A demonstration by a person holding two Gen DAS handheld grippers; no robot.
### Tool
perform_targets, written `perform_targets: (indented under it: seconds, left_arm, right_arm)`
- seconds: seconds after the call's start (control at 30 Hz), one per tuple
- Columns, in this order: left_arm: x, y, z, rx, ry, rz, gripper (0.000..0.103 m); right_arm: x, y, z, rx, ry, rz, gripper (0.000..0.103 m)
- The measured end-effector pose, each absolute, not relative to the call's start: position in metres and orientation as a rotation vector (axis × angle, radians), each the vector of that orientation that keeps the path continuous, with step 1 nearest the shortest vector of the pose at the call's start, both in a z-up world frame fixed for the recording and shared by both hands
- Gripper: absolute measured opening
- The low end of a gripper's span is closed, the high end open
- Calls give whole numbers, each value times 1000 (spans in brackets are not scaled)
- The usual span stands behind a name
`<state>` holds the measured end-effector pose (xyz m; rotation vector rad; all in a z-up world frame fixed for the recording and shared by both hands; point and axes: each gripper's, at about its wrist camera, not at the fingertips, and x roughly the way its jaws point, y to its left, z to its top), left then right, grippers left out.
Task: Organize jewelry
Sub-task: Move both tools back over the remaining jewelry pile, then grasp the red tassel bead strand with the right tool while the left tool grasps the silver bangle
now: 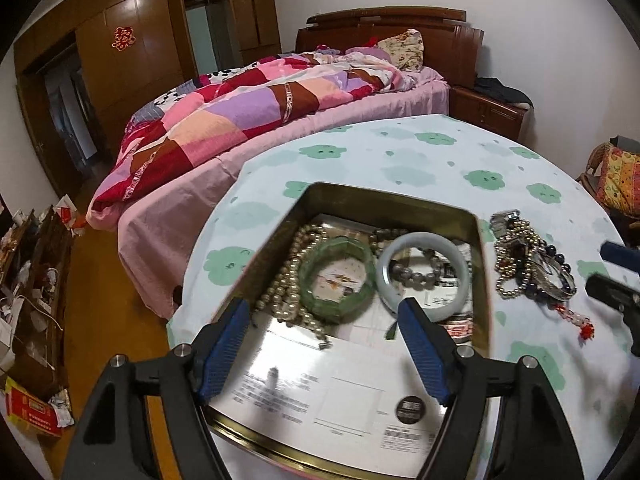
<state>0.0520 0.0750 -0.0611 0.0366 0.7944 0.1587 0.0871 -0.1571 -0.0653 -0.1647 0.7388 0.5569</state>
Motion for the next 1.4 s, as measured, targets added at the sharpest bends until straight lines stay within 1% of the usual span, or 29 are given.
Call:
perform_targets:
  seconds: [0.17, 0.37, 0.43, 0.47, 0.5, 0.53, 0.6, 0.63, 0.67, 0.7, 0.9, 1.3, 1.33, 1.4]
  left_arm:
    - [46, 60, -55, 37, 771, 132, 77]
    - [41, 35, -49, 48, 755, 59, 77]
    - [40, 28, -49, 50, 754, 32, 77]
    - [40, 24, -48, 54, 756, 20, 77]
    - [41, 19, -48, 62, 759, 9, 77]
    - [42, 16, -48, 69, 761, 2, 77]
    - [44, 8, -47, 88, 762, -14, 77]
    - [45, 4, -46, 94, 760, -25, 77]
    - [47, 0, -45, 95, 758, -42, 77]
    - [49, -3, -44, 96, 759, -54, 77]
    - [62, -26, -46, 115, 776, -109, 77]
    - [94, -62, -73, 109, 868, -184, 76]
    - [97, -63, -76, 101, 875, -187, 75]
    - [100, -65, -80, 101, 885, -190, 65]
  right_arm:
    - [80, -171, -80, -176, 772, 541, 63]
    - [79, -165, -95, -192, 801, 572, 63]
    - [80, -164, -98, -196, 809, 578, 62]
    - [82, -164, -101, -198, 820, 576, 60]
    - [82, -165, -104, -199, 829, 573, 53]
    - [82, -165, -106, -201, 840, 578, 49]
    - [80, -165, -110, -217, 847, 578, 36]
    - [78, -166, -110, -232, 840, 571, 32]
    - [77, -168, -110, -236, 835, 571, 21]
    - [76, -170, -110, -234, 834, 571, 14]
    - [62, -184, -108, -272, 820, 568, 12]
    - [49, -200, -108, -277, 812, 577, 12]
    - [50, -202, -108, -265, 814, 577, 12]
    - [53, -205, -108, -244, 813, 567, 12]
